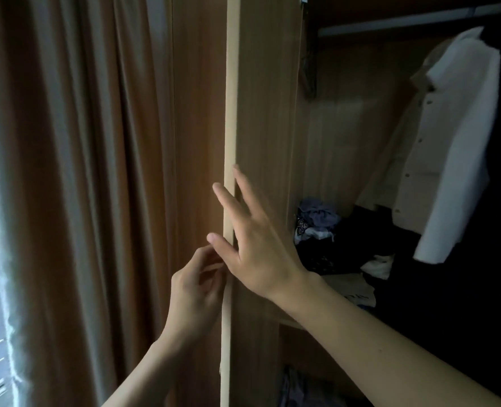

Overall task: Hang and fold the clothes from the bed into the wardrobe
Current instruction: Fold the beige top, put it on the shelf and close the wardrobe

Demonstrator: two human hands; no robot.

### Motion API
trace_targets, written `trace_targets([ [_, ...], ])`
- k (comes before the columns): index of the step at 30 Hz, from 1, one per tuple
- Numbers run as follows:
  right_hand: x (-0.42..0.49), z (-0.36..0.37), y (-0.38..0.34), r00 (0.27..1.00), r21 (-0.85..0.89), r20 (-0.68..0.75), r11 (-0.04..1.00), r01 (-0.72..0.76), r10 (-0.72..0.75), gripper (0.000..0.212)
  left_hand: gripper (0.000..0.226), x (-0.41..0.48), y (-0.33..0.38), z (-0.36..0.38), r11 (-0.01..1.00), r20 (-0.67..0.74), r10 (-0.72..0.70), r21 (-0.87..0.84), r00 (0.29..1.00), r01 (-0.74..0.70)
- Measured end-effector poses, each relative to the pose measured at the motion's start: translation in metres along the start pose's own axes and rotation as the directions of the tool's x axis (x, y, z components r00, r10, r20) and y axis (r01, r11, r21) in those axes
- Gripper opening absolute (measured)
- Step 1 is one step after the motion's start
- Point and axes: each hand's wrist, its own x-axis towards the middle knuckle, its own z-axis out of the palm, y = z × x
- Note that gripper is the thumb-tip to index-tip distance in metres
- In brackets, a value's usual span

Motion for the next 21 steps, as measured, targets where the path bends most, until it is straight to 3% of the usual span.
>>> trace_targets([
  [3,0.012,0.015,0.001,0.999,-0.044,-0.034,0.999,-0.006,0.005,0.069,0.035,0.001,-0.006,-0.012,0.993,0.053,0.046,0.104,0.998,-0.051],
  [7,0.012,0.036,0.011,0.999,-0.22,-0.025,0.975,0.032,-0.038,0.089,0.046,0.002,-0.015,-0.025,0.926,0.007,0.09,0.368,0.996,-0.086],
  [11,0.012,0.049,0.018,0.995,-0.278,-0.078,0.96,0.035,-0.059,0.097,0.042,0.005,-0.016,-0.032,0.896,0.017,0.06,0.44,0.998,-0.061],
  [15,0.01,0.049,0.023,0.994,-0.24,-0.085,0.97,0.048,-0.07,0.092,0.045,0.007,-0.022,-0.034,0.907,0.085,0.052,0.414,0.995,-0.082],
  [19,0.004,0.039,0.032,0.993,-0.18,-0.076,0.981,0.072,-0.087,0.091,0.031,0.0,-0.017,-0.013,0.977,0.24,0.065,0.182,0.969,-0.11],
  [21,0.002,0.035,0.035,0.991,-0.181,-0.077,0.979,0.091,-0.106,0.091,0.022,-0.004,-0.013,0.004,0.992,0.203,0.046,0.108,0.978,-0.069],
])
